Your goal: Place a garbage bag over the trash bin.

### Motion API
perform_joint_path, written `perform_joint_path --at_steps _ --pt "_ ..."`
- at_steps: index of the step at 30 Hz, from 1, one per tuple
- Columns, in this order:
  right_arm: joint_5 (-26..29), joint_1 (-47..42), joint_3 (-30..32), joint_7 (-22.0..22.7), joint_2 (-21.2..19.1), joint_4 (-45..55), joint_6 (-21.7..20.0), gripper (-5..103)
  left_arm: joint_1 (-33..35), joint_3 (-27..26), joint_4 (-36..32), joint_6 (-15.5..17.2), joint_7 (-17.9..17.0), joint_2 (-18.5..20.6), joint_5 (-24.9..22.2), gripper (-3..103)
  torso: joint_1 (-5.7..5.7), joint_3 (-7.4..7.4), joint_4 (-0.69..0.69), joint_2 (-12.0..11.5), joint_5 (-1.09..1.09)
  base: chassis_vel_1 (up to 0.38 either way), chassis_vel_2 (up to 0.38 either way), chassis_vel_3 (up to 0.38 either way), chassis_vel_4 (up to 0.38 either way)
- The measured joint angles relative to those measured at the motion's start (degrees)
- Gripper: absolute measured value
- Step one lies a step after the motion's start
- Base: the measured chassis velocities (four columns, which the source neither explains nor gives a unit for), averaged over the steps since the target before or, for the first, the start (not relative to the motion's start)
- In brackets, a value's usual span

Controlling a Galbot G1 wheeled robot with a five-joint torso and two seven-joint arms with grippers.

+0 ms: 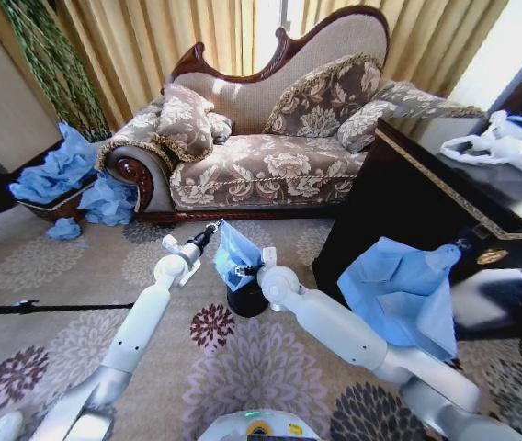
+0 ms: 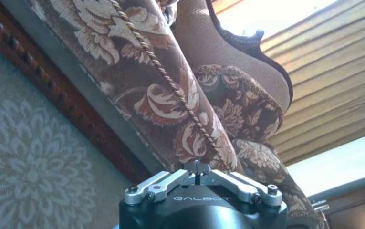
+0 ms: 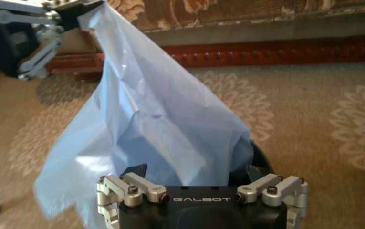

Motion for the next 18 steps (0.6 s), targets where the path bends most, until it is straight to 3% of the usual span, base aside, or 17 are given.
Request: perform_joint_path --at_steps 5,13,16,18 --pt "-3.77 0.31 -0.1 -3.08 2.24 -3.79 1.43 101 0.18 -0.11 -0.48 -0.01 -0.05 -0.31 -0.07 0 0.0 0.0 0.0 0.0 0.0 0.0 0.0 0.0 0.0" --pt "-5.21 0.74 -0.67 -4.28 2.47 -5.12 2.71 78 0.45 -0.34 -1.05 -0.01 -0.15 -0.44 -0.12 0 0.0 0.0 0.0 -0.01 0.01 0.0 0.0 0.0 0.0" --pt "-5.04 0.58 -1.15 -4.11 0.75 -3.45 3.05 61 0.54 -0.37 -1.09 -0.01 -0.23 -0.57 -0.13 0 0.0 0.0 0.0 -0.01 0.01 0.0 0.0 0.0 0.0" --pt "-4.87 0.54 -1.29 -4.1 0.21 -2.92 3.1 56 0.55 -0.37 -1.11 -0.01 -0.24 -0.65 -0.13 0 0.0 0.0 -0.01 -0.01 0.01 0.0 0.0 0.0 0.0"
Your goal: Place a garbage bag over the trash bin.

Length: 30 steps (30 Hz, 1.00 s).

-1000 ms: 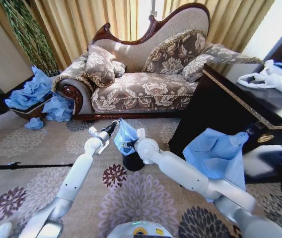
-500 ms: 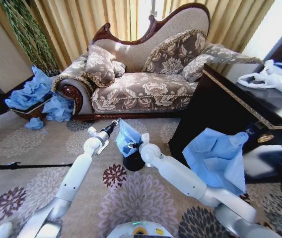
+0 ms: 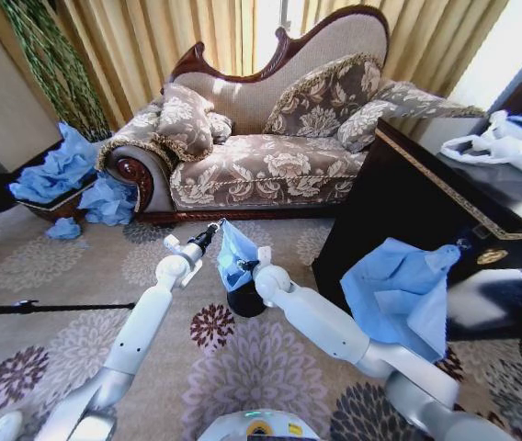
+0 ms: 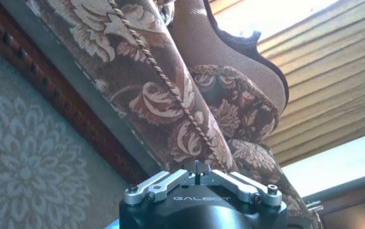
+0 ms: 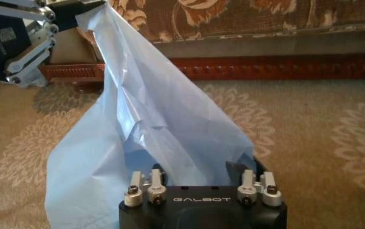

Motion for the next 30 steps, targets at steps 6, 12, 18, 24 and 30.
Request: perform_joint_path --at_steps 6,12,18,24,30 --pt "-2.34 -0.24 -0.4 -0.05 -0.94 0.21 0.68 35 0.02 0.13 -0.18 0.02 -0.02 -0.31 0.0 0 0.0 0.0 0.01 0.0 0.0 0.0 0.0 0.0 0.0" --pt "-6.91 -0.24 -1.16 -0.35 -0.78 -1.11 2.46 13 0.31 0.22 -0.53 0.05 -0.02 -0.5 0.0 0 0.0 0.0 0.01 0.0 0.0 0.0 0.0 0.0 0.0" --pt "-7.13 -0.14 -1.08 -0.23 -1.08 -0.72 2.97 0 0.66 0.12 -0.64 0.08 0.03 -0.41 0.0 0 0.0 0.0 0.01 0.0 0.0 0.0 0.0 0.0 0.0" --pt "-7.04 -0.07 -0.5 0.24 -1.19 0.13 3.8 0 0.99 -0.02 -0.97 0.22 0.1 -0.36 0.0 0 0.0 0.0 0.01 0.0 0.0 0.0 0.0 0.0 0.0" --pt "-6.65 -0.21 0.2 0.94 -2.19 2.33 3.98 0 1.63 -0.12 -1.59 0.63 0.26 -0.34 0.05 0 0.0 0.0 0.01 0.0 0.0 0.0 0.0 0.0 0.0"
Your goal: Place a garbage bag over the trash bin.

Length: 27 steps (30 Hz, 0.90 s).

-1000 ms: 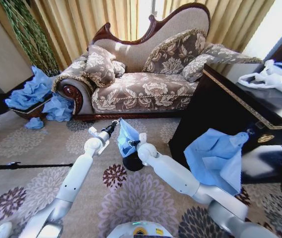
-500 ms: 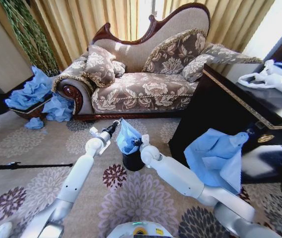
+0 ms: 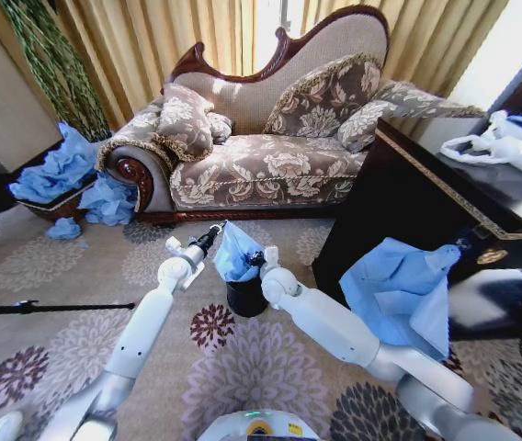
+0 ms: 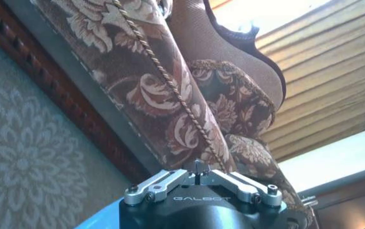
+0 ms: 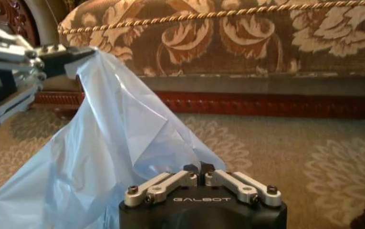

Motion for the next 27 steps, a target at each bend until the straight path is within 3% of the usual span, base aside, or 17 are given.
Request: perform_joint_path --at_steps 4,9,10,14,16,17,23,27 --pt "0.81 -0.21 0.25 0.55 -1.39 1.23 -0.09 0 0.66 -0.44 -0.76 1.37 0.21 0.06 0.1 0 0.0 0.0 0.0 0.0 0.0 0.0 0.0 0.0 0.0" --pt "1.42 -1.51 1.24 0.98 -2.45 1.6 -0.29 0 1.4 -0.56 -1.56 1.75 0.57 -0.13 1.08 22 0.0 0.0 -0.01 0.0 0.0 0.0 0.0 0.0 0.0" --pt "1.42 -1.51 1.24 0.98 -2.45 1.6 -0.29 0 1.4 -0.56 -1.56 1.75 0.57 -0.13 1.08 22 0.0 0.0 -0.01 0.0 0.0 0.0 0.0 0.0 0.0" --pt "0.71 -2.83 2.79 1.11 -2.34 0.41 -0.27 0 2.58 -0.61 -2.82 2.09 0.77 0.2 1.47 43 0.0 0.0 0.0 0.0 0.0 0.0 0.0 0.0 0.0" --pt "0.42 -3.05 3.12 1.15 -2.32 0.12 -0.26 0 2.95 -0.73 -3.17 2.19 0.79 0.4 1.59 43 0.0 0.0 0.0 0.0 0.0 0.0 0.0 0.0 0.0" --pt "0.08 -3.24 3.49 1.34 -2.31 -0.21 -0.2 0 3.35 -0.88 -3.53 2.26 0.83 0.59 1.75 54 0.0 0.0 0.0 0.0 0.0 0.0 0.0 0.0 0.0" --pt "-0.37 -3.68 4.46 2.19 -2.24 -0.87 -0.06 0 5.18 -1.46 -5.32 2.55 0.94 1.36 2.65 70 0.0 0.0 -0.01 0.0 0.0 0.0 0.0 0.0 0.0" --pt "-1.78 -4.26 4.92 2.63 -1.69 -1.95 -0.05 0 9.62 -2.55 -9.73 3.33 1.77 3.38 6.85 92 0.0 0.0 -0.01 0.0 -0.01 0.0 0.0 0.0 0.0"
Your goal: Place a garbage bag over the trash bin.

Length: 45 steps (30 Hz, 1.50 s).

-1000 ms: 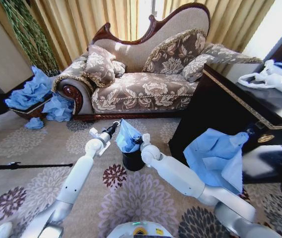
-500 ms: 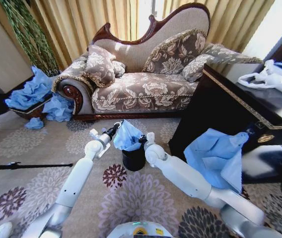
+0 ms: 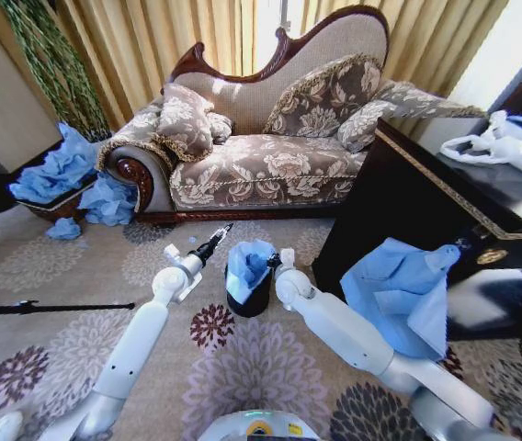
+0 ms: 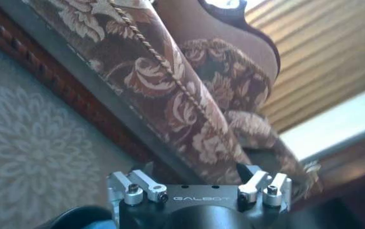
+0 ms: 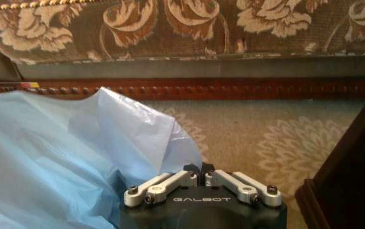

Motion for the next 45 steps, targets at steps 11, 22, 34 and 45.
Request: perform_joint_path --at_steps 11,22,34,45 --pt "-0.84 -1.37 1.3 -0.37 0.3 -0.78 0.15 0 19.09 -4.95 -16.19 2.01 -6.21 4.04 6.04 100 0.0 0.0 0.0 0.0 0.0 0.0 0.0 0.0 0.0" --pt "-1.18 -1.46 0.21 -0.64 1.43 -1.01 0.17 0 21.05 1.19 -23.35 1.45 -26.9 -1.47 3.83 100 0.0 0.0 -0.02 0.01 0.0 0.0 0.0 0.0 0.0" --pt "-1.41 -0.35 -1.25 -1.43 2.63 -2.35 0.26 0 20.53 3.83 -20.83 1.32 -32.13 -4.48 -0.02 100 0.0 0.0 0.01 0.01 0.0 0.0 0.0 0.0 0.0" --pt "-1.01 0.64 -2.19 -1.35 2.54 -2.48 0.26 0 15.54 6.83 -15.35 0.48 -33.0 -8.59 -0.67 100 0.0 0.0 0.0 0.01 0.01 0.0 0.0 0.0 0.0"
